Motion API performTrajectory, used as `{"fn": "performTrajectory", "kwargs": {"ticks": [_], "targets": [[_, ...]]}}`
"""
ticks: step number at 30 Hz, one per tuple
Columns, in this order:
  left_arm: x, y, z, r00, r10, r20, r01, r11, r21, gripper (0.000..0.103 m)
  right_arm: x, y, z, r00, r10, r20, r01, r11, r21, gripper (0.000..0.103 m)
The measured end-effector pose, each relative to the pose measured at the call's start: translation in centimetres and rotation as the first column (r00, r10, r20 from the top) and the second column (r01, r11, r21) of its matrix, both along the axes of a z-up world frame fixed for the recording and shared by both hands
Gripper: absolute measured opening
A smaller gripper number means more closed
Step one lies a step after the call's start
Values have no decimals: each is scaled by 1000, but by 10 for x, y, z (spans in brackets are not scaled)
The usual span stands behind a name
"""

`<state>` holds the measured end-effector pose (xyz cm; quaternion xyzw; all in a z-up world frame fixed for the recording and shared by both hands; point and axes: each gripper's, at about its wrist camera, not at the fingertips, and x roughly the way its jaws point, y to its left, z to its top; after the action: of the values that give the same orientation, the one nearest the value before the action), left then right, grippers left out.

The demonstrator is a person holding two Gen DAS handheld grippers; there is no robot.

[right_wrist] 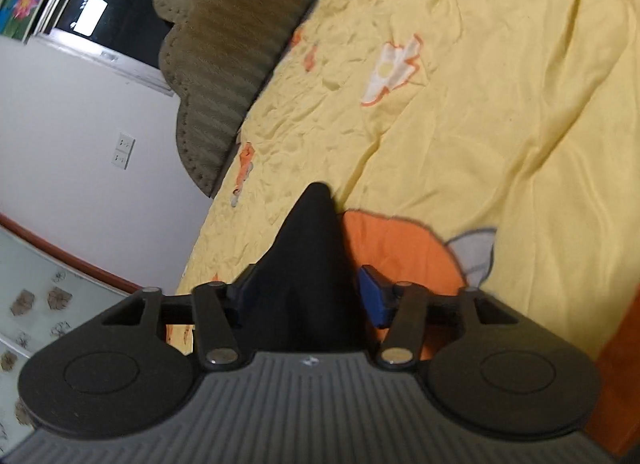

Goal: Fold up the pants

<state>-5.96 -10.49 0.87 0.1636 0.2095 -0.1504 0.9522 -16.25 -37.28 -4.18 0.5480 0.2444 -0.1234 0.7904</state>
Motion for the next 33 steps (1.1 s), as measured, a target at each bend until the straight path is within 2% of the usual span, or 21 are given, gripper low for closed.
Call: {"fn": "performTrajectory", "kwargs": {"ticks": [3,6,9,13,17,21,26,29,33], "targets": [[3,-35,8,993,-109,-47,108,994,-18,92,22,-11,-6,999,28,28,-30,998,55,46],[7,-72,8,987,-151,-50,152,988,30,92,37,-14,-7,995,97,24,-98,994,54,48],[6,-103,-4,982,-186,-25,188,974,122,92,43,-7,-3,981,192,-11,-192,981,11,47],[7,-133,-34,975,-211,-68,222,937,269,92,40,-8,-8,975,216,-59,-217,976,-3,22],[-1,-131,-41,972,-235,-12,228,930,289,92,38,-5,-7,979,190,-69,-192,981,-20,16],[2,-105,-22,984,-178,25,169,963,211,92,32,-1,3,989,142,-51,-143,989,-21,11],[22,-52,-6,1000,-29,-1,29,991,127,92,37,10,32,991,131,-31,-133,988,-77,10],[33,-16,-2,997,75,-1,-74,991,116,92,43,20,52,990,142,-10,-142,984,-104,10],[42,31,-2,981,196,19,-196,973,124,92,54,38,78,986,164,14,-161,977,-142,10]]}}
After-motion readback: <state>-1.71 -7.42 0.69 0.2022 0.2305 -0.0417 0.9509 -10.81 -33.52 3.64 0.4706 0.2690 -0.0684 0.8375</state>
